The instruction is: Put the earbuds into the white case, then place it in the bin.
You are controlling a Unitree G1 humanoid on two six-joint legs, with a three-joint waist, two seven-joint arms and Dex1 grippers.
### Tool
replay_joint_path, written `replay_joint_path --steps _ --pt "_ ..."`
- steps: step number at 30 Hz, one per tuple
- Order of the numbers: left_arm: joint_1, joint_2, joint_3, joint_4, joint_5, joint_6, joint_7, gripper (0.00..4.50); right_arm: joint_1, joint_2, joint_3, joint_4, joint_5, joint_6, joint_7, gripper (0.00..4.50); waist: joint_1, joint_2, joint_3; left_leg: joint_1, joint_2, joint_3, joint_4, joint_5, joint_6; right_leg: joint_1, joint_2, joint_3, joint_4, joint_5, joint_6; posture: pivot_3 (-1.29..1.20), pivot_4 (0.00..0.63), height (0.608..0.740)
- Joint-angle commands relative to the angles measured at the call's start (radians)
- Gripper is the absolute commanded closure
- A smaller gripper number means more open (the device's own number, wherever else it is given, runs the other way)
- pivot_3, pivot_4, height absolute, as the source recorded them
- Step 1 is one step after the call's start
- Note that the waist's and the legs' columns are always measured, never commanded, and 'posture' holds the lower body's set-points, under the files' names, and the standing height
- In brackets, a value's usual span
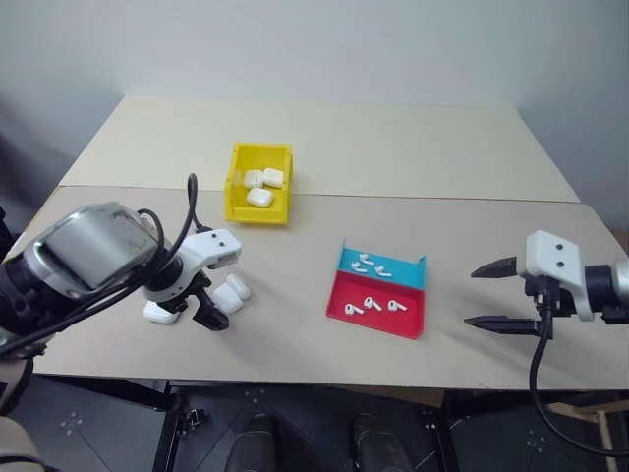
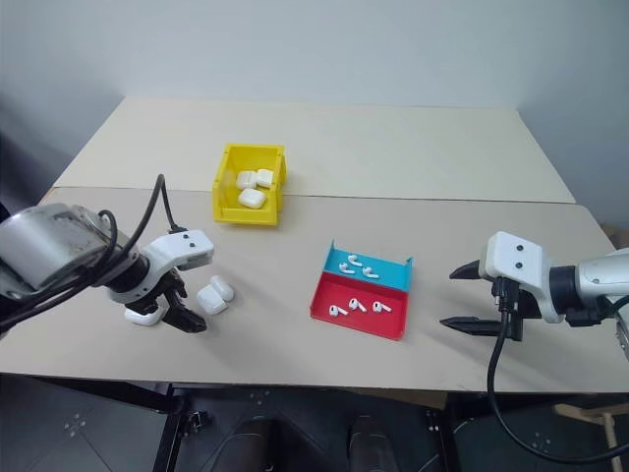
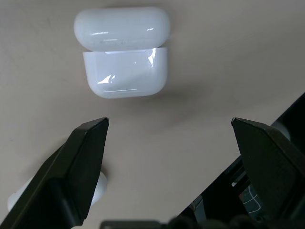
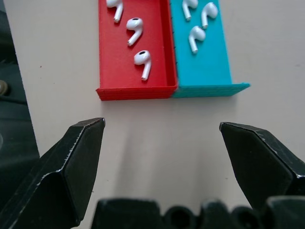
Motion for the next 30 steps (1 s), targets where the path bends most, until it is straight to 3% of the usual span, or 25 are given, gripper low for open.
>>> replay_joint_path --steps 1,30 --pt "-0.011 -0.009 -0.012 0.011 0.063 -0.043 0.014 0.0 0.014 -0.014 -0.027 -0.024 0.006 0.003 0.005 0.04 0.0 0.0 0.0 0.0 0.0 0.0 0.0 0.0 0.0 0.0 0.0 0.0 0.0 0.0 0.0 0.0 0.15 0.74" --pt "-0.005 -0.117 -0.136 0.172 0.297 -0.229 -0.137 0.0 0.08 -0.02 -0.062 -0.069 0.0 0.069 -0.048 0.04 -0.002 0.0 0.0 0.0 0.0 0.0 0.002 0.0 0.0 0.001 0.0 0.0 0.001 0.0 0.0 0.0 0.15 0.74"
